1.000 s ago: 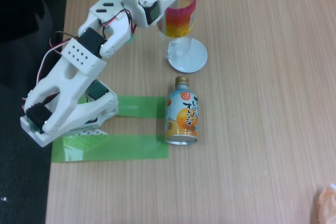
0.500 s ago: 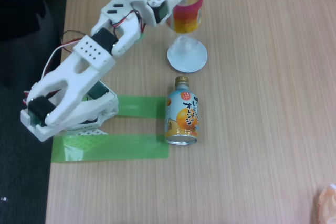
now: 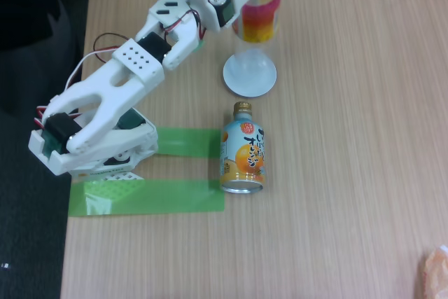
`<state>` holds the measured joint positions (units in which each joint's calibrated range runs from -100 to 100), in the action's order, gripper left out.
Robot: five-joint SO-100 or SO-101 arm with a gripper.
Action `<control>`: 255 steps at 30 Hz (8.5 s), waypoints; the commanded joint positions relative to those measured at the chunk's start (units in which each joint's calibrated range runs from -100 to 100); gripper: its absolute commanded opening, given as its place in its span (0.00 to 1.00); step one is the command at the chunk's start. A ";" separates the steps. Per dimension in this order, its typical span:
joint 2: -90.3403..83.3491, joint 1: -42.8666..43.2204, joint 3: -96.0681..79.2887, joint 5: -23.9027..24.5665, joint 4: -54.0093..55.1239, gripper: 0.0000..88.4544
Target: Pick up the plastic bottle and stand it up on the white place
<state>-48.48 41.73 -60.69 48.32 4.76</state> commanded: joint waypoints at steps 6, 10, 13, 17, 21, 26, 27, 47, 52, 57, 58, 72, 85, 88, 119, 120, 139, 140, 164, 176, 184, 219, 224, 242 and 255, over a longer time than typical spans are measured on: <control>-0.11 -1.43 0.43 -0.90 0.31 0.15; -0.36 -0.91 -1.11 -0.90 0.31 0.15; -0.19 -0.91 -2.01 -0.95 0.31 0.15; -0.02 -1.06 -2.92 -0.95 0.31 0.15; -0.02 -0.99 -3.82 -0.95 0.31 0.15; -0.02 -0.39 -3.82 -0.95 0.31 0.15; -0.11 -0.02 -3.82 -0.95 0.31 0.15; -0.02 1.39 -5.27 -0.95 0.31 0.15; -0.02 1.31 -5.27 -0.95 0.31 0.15; -0.19 1.31 -5.27 -0.95 0.31 0.16; -0.44 1.31 -5.27 -0.95 0.31 0.16; -0.02 1.53 -5.36 -0.95 0.22 0.38; -0.02 0.42 -5.90 -3.53 -2.96 0.38; -0.11 -0.91 -5.90 -3.58 -3.64 0.38; -6.41 -5.13 -6.09 -5.84 -9.31 0.47; -7.92 -4.69 -6.36 -5.89 -9.91 0.48; -40.85 -13.13 -5.63 -12.03 -29.31 0.47; -42.19 -15.43 -5.72 -13.65 -29.31 0.47; -50.17 -39.28 -18.13 -53.59 20.22 0.47; -50.17 -39.73 -34.70 -54.43 69.32 0.21; -50.09 -39.21 -38.68 -53.96 80.82 0.04; -50.09 -39.65 -38.68 -54.12 87.09 0.01; -50.17 -39.50 -38.68 -54.01 88.03 0.01; -50.17 -39.28 -38.68 -54.06 94.21 0.01; -50.17 -39.21 -38.68 -54.43 94.21 0.01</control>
<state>-98.57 2.43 -99.10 -5.89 97.96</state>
